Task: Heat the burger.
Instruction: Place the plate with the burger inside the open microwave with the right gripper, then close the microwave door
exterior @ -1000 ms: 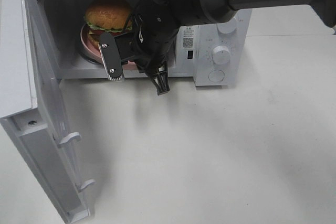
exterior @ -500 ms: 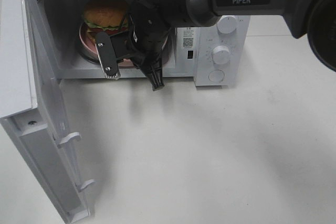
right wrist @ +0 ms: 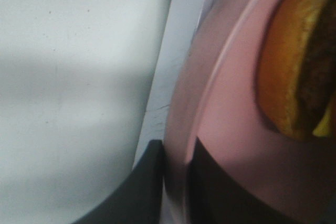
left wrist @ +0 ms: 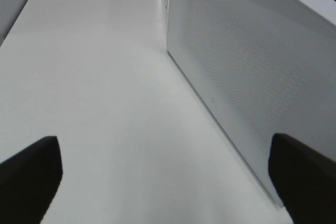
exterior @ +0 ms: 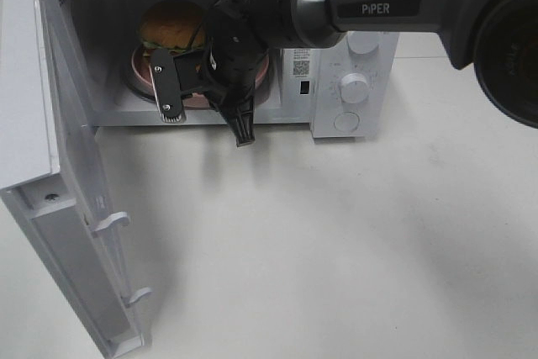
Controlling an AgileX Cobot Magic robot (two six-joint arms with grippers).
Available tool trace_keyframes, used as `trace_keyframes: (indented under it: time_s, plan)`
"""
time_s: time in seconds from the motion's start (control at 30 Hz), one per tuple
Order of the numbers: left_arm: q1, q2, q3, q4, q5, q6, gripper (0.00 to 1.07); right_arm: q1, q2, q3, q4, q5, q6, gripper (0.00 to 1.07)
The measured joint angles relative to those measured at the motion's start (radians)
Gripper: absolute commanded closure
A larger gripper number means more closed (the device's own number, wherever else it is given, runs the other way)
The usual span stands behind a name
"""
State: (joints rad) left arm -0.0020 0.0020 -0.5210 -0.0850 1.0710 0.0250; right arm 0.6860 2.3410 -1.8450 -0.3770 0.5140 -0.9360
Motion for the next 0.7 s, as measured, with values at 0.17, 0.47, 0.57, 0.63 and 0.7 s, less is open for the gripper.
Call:
trace_keyframes:
  time_s: [0.17,0.47,0.57,0.63,0.7]
  plan:
    - [0.000,0.000,0.000,0.000,0.000,0.000,0.07,0.000,-0.001,-0.009,-0.010,-0.041,0.027,0.63]
    - [0.000,0.000,0.000,0.000,0.000,0.000,0.07,0.000,-0.003,0.007,-0.009,-0.047,0.071,0.41]
    - [0.000,0.000,0.000,0.000,0.000,0.000,0.07,0.000,-0.014,0.045,-0.001,-0.065,0.071,0.39]
    - [0.000,0.000,0.000,0.000,0.000,0.000,0.07,0.000,-0.029,0.073,0.002,-0.090,0.071,0.38]
    - [0.000,0.000,0.000,0.000,0.000,0.000,0.07,0.000,-0.055,0.112,0.006,-0.132,0.071,0.36]
